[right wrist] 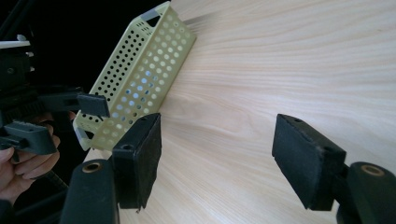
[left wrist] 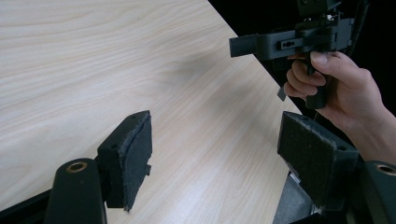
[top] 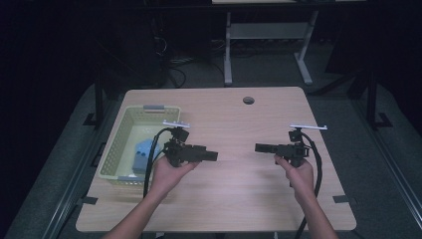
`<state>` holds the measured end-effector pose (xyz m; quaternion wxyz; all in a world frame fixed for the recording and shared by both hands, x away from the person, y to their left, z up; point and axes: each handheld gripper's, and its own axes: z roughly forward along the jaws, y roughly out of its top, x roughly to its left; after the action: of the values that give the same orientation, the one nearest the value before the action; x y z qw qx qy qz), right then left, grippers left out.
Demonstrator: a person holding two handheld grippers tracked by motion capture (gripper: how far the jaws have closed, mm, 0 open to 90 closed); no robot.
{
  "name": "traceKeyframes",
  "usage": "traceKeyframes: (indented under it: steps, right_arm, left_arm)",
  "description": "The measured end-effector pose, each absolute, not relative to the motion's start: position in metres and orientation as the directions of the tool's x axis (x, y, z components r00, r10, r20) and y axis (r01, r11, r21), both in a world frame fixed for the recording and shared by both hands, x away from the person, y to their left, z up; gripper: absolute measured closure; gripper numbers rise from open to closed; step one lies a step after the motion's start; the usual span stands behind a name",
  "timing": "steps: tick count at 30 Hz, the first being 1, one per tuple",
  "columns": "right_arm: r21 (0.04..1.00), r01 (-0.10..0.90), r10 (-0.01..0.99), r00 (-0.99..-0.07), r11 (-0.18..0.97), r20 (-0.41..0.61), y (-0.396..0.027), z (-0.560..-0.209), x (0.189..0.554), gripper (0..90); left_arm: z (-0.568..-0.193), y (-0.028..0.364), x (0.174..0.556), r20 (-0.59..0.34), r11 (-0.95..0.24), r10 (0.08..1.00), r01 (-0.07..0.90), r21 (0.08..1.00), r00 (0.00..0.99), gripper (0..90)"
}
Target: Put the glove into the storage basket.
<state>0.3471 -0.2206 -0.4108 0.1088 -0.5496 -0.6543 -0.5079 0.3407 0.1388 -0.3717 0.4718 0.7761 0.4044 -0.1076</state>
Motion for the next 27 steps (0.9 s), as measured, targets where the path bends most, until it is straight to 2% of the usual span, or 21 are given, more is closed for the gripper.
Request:
traceKeyframes:
  steps: [27]
  right_arm:
    - [0.507, 0.850, 0.624, -0.319, -0.145, 0.713, -0.259, -0.442, 0.321, 30.4]
  left_arm:
    - [-0.408, 0.100, 0.315, -0.544, -0.268, 0.486, 0.709, 0.652, 0.684, 25.8]
